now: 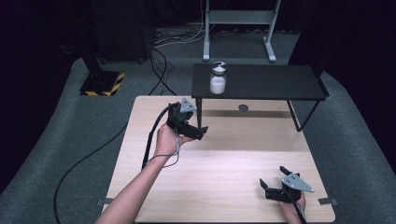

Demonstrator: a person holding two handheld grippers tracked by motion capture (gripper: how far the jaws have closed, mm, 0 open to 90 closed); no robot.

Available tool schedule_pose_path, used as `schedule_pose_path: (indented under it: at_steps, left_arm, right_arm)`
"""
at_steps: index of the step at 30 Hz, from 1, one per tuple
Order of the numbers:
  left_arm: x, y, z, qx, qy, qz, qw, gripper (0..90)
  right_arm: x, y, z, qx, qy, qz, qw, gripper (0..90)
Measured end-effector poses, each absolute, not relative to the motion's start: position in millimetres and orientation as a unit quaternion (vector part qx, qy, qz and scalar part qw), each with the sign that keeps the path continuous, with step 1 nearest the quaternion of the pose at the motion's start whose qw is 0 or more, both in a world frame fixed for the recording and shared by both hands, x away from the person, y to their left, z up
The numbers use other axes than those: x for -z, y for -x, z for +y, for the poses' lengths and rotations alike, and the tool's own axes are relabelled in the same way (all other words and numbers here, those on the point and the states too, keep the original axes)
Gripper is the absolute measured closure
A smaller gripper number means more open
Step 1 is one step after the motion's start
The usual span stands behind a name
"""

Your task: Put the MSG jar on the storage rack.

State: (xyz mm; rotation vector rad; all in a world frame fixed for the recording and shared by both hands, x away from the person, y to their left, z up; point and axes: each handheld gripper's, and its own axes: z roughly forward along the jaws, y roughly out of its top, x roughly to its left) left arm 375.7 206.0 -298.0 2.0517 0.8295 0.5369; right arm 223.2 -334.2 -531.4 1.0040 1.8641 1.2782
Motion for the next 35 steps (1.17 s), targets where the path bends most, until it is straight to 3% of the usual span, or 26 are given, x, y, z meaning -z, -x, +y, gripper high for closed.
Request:
schedule_pose_path:
  at_steps: [16, 35]
  left_arm:
    - [367.1, -365.7, 214.7, -0.158, -0.846, 0.333, 0.385, 0.0]
    - [442.7, -351.0, 245.8, -0.110, -0.818, 0.377, 0.420, 0.0]
  right_arm:
    - [532.1, -221.8, -332.9, -0.486, -0.384, 0.710, 0.335, 0.0]
    - [532.1, -221.9, -332.9, -0.486, -0.382, 0.711, 0.334, 0.0]
